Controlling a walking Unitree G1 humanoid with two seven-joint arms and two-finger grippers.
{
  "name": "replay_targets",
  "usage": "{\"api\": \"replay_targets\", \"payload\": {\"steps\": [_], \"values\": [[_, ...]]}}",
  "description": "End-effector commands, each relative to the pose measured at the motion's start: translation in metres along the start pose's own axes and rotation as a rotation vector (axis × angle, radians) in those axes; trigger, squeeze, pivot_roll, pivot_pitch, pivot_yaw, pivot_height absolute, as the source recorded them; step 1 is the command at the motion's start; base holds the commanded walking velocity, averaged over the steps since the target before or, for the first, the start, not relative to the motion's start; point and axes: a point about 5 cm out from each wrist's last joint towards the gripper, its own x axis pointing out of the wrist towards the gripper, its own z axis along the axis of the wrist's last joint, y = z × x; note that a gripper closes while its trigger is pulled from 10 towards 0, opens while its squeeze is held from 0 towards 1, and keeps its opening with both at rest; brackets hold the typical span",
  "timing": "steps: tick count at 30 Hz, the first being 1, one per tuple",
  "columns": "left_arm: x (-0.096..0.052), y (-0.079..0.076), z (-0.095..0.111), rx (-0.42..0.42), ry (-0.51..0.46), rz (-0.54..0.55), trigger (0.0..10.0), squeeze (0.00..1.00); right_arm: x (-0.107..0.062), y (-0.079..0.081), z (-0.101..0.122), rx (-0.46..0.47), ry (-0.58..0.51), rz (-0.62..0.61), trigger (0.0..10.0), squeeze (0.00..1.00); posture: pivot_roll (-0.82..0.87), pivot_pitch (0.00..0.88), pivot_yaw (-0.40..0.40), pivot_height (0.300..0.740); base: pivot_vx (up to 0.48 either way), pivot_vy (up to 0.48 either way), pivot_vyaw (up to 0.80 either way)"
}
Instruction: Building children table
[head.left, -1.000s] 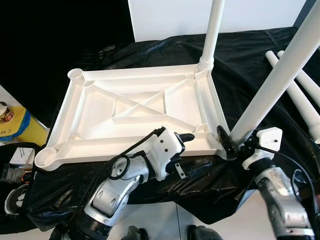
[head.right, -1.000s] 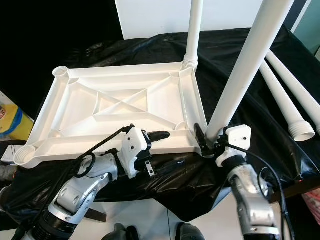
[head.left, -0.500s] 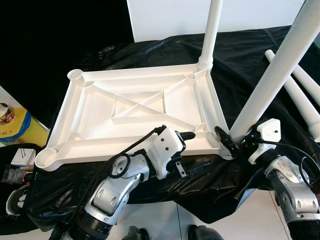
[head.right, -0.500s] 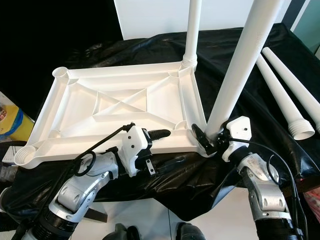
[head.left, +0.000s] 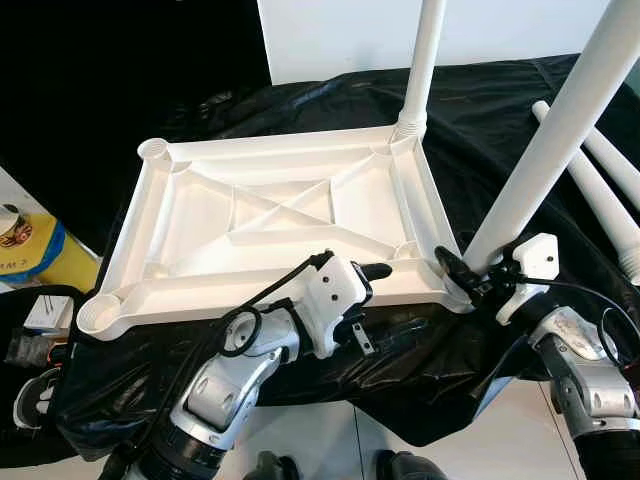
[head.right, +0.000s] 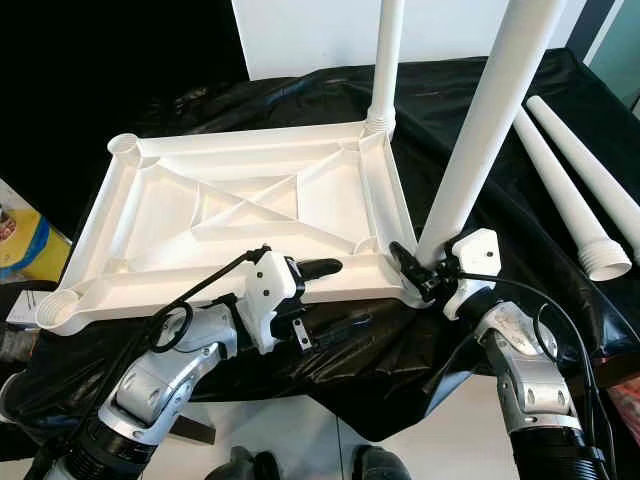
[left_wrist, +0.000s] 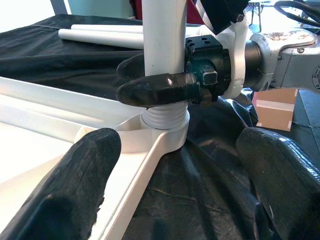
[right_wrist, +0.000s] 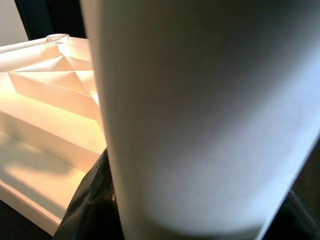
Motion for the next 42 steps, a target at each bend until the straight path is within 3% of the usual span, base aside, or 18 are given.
{"api": "replay_targets", "payload": {"steps": [1,4,9,11,16,18,20,21,22,25,42], "values": [[-0.001,-0.001,0.001,0.000,-0.001,-0.004,10.0,0.00,-0.006,0.007,-0.019,0.056,0.083,-0.012,10.0,0.00,-0.14,0.157,0.063,0.740,0.000,0.000,0.00],[-0.001,-0.001,0.001,0.000,-0.001,-0.004,10.0,0.00,-0.006,0.010,-0.024,0.076,0.107,-0.046,10.0,0.00,-0.14,0.157,0.063,0.740,0.000,0.000,0.00],[-0.001,-0.001,0.000,0.000,0.001,-0.004,10.0,0.00,-0.004,0.020,-0.036,0.110,0.178,-0.224,10.0,0.00,-0.14,0.156,0.061,0.740,0.000,0.000,0.00],[-0.001,-0.001,0.000,0.000,0.001,-0.004,10.0,0.00,-0.004,0.020,-0.036,0.110,0.178,-0.224,10.0,0.00,-0.14,0.156,0.061,0.740,0.000,0.000,0.00],[0.000,0.000,0.000,0.006,0.001,0.001,10.0,0.00,-0.002,0.031,-0.040,0.152,0.196,-0.359,10.0,0.00,-0.15,0.149,0.050,0.740,0.000,0.000,0.00],[0.001,0.000,-0.001,0.009,0.000,0.004,10.0,0.00,-0.003,0.034,-0.041,0.142,0.213,-0.505,10.0,0.00,-0.15,0.145,0.045,0.740,0.000,0.000,0.00],[0.001,0.000,-0.001,0.009,0.000,0.004,10.0,0.00,-0.003,0.034,-0.041,0.142,0.213,-0.505,10.0,0.00,-0.15,0.145,0.045,0.740,0.000,0.000,0.00],[0.001,0.000,-0.001,0.010,-0.002,0.004,10.0,0.00,-0.006,0.035,-0.043,0.140,0.230,-0.601,10.0,0.00,-0.16,0.141,0.039,0.740,0.000,0.000,0.00],[0.001,0.000,-0.001,0.010,-0.002,0.004,10.0,0.00,-0.006,0.035,-0.043,0.140,0.230,-0.601,10.0,0.00,-0.16,0.141,0.039,0.740,0.000,0.000,0.00],[0.003,-0.001,-0.001,0.011,-0.005,0.006,10.0,0.00,-0.011,0.043,-0.048,0.159,0.271,-0.784,10.0,0.00,-0.17,0.135,0.031,0.740,0.000,0.000,0.00],[0.004,-0.001,-0.002,0.015,-0.004,-0.009,10.0,0.00,-0.006,0.056,-0.033,0.177,0.184,-0.726,10.0,0.00,-0.19,0.125,0.049,0.740,0.000,0.000,0.00]]}}
